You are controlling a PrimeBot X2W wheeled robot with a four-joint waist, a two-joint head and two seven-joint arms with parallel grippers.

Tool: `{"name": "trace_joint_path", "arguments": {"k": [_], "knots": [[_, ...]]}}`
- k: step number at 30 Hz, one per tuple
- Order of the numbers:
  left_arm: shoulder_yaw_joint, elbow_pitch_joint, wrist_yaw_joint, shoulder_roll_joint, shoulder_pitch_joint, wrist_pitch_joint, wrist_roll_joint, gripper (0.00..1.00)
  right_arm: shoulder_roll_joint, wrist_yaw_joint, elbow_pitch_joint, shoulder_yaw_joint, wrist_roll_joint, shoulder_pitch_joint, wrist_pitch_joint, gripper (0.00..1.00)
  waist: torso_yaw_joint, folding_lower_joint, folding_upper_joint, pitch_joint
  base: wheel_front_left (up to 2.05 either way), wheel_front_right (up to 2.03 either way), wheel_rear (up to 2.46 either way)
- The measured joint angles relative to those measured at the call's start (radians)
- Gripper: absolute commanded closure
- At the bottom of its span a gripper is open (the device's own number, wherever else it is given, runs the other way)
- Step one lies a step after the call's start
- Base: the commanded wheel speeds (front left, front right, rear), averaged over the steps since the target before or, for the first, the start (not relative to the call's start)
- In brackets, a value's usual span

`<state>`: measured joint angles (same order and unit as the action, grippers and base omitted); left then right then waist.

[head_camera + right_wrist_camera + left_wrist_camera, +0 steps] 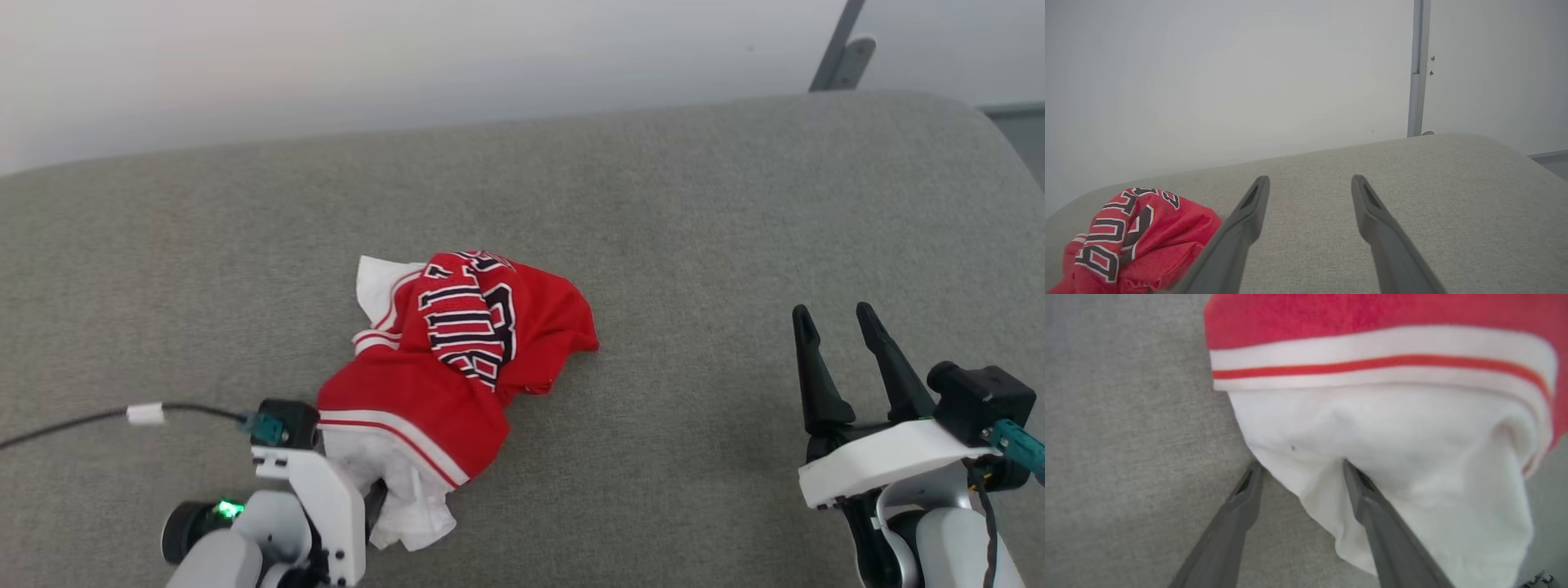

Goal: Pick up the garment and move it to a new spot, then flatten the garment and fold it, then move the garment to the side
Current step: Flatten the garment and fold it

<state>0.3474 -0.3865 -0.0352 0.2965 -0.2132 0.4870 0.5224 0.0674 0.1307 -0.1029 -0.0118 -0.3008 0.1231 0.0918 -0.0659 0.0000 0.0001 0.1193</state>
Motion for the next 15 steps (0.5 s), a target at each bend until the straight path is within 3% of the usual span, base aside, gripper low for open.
{"name": "trace_joint_path", "arguments": {"k": [3, 4, 5, 6, 15], "knots": [[0.012, -0.046, 0.0, -0.006, -0.043, 0.025, -0.012, 0.0, 0.0, 0.0, -0.005, 0.003, 0.0, 0.011, 0.006, 0.0, -0.01, 0.0, 0.0, 0.018, 0.0, 0.0, 0.0], [0.018, -0.061, -0.004, -0.007, -0.056, 0.033, -0.012, 0.16, -0.001, 0.0, -0.006, 0.004, 0.0, 0.013, 0.008, 0.0, -0.012, 0.0, 0.0001, 0.024, 0.0, 0.0, 0.0], [0.023, -0.074, -0.01, -0.007, -0.069, 0.037, -0.013, 0.92, -0.001, 0.0, -0.009, 0.004, 0.0, 0.015, 0.01, 0.0, -0.014, 0.0, 0.0, 0.028, 0.0, 0.0, 0.0], [0.027, -0.085, -0.017, -0.008, -0.08, 0.038, -0.013, 1.0, -0.002, 0.0, -0.011, 0.004, -0.001, 0.017, 0.013, 0.0, -0.014, 0.0, 0.0, 0.032, 0.0, 0.0, 0.0], [0.04, -0.091, -0.034, 0.024, -0.116, 0.018, -0.025, 1.0, -0.006, 0.0, -0.031, -0.009, -0.005, 0.031, 0.024, 0.0, 0.015, 0.0, 0.0, 0.032, 0.0, 0.0, 0.0]]}}
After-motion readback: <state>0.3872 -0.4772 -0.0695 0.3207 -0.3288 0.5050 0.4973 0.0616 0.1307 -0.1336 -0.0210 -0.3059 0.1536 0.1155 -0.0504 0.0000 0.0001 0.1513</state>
